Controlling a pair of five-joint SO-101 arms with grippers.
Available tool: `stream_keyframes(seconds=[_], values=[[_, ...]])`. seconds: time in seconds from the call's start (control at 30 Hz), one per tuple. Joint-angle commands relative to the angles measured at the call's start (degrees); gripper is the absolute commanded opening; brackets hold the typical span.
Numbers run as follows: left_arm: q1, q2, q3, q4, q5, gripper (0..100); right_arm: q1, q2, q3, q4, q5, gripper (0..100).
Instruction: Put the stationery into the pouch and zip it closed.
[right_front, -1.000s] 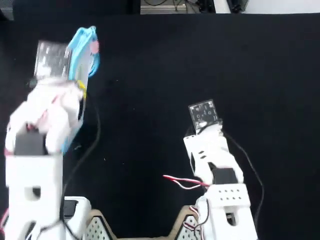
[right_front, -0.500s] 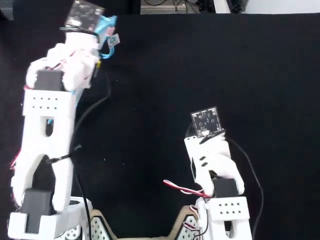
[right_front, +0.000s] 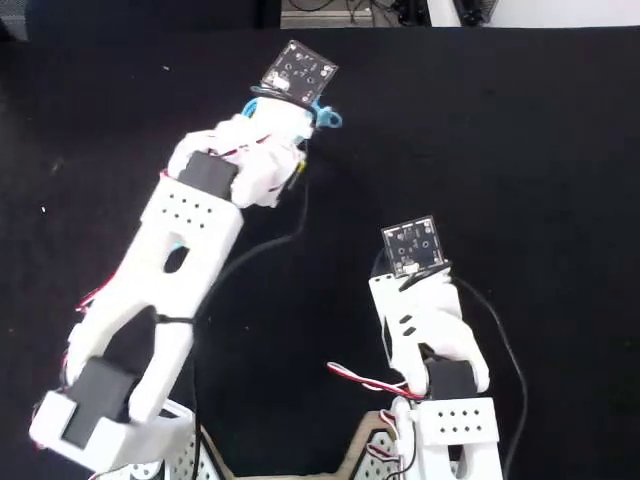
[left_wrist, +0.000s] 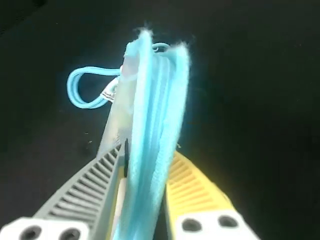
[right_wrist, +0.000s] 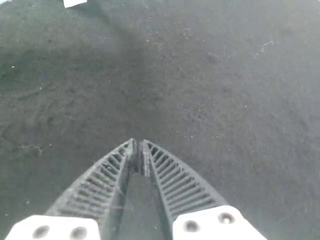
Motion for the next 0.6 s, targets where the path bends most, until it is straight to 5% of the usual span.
stream_keyframes(seconds=[0.0, 0.4, 0.57], values=[[1.5, 3.1, -0.7, -0.4, 6.9, 14, -0.6, -1.0, -0.4, 0.2, -0.3, 1.1], [1.6, 0.4, -0.8, 1.0, 9.4, 16, -0.6, -1.0, -0.3, 0.2, -0.3, 1.1], [2.8, -5.7, -1.7, 4.0, 9.8, 29, -0.6, -1.0, -0.3, 0.2, -0.3, 1.1]])
